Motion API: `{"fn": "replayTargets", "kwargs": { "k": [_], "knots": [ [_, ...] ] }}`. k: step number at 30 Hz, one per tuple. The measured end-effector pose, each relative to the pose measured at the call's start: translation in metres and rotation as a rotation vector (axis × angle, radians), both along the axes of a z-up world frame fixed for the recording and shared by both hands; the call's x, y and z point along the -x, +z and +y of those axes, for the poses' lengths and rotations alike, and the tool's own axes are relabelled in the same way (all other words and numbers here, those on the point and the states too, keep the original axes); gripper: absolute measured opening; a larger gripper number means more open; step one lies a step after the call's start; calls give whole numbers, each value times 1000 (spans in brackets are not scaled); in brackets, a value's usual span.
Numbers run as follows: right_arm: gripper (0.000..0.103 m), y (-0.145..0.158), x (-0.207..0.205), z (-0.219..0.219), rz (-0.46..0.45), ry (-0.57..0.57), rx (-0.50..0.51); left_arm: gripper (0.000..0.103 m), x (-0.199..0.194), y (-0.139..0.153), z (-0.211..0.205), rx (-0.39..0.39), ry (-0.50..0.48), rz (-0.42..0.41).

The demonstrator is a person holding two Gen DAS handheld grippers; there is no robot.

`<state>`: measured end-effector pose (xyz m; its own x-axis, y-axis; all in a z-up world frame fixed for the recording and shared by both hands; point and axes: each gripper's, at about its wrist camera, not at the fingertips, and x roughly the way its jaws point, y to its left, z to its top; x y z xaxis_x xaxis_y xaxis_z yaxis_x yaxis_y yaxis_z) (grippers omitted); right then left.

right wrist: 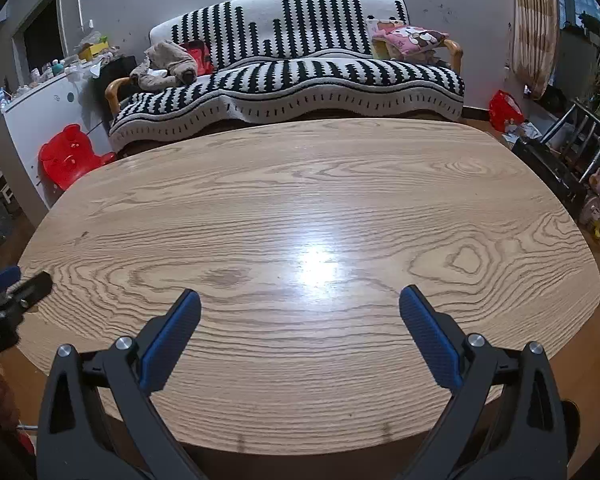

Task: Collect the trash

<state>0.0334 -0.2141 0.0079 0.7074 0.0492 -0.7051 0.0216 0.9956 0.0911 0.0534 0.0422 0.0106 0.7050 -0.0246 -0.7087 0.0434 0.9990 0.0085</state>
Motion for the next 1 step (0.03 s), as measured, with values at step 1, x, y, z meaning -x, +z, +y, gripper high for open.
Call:
{"fn": "replayTargets", "kwargs": {
  "k": [1],
  "knots": [
    [96,2,1,0,-4,2,-2,96,-1,0,0,-4,-1,1]
  ]
}}
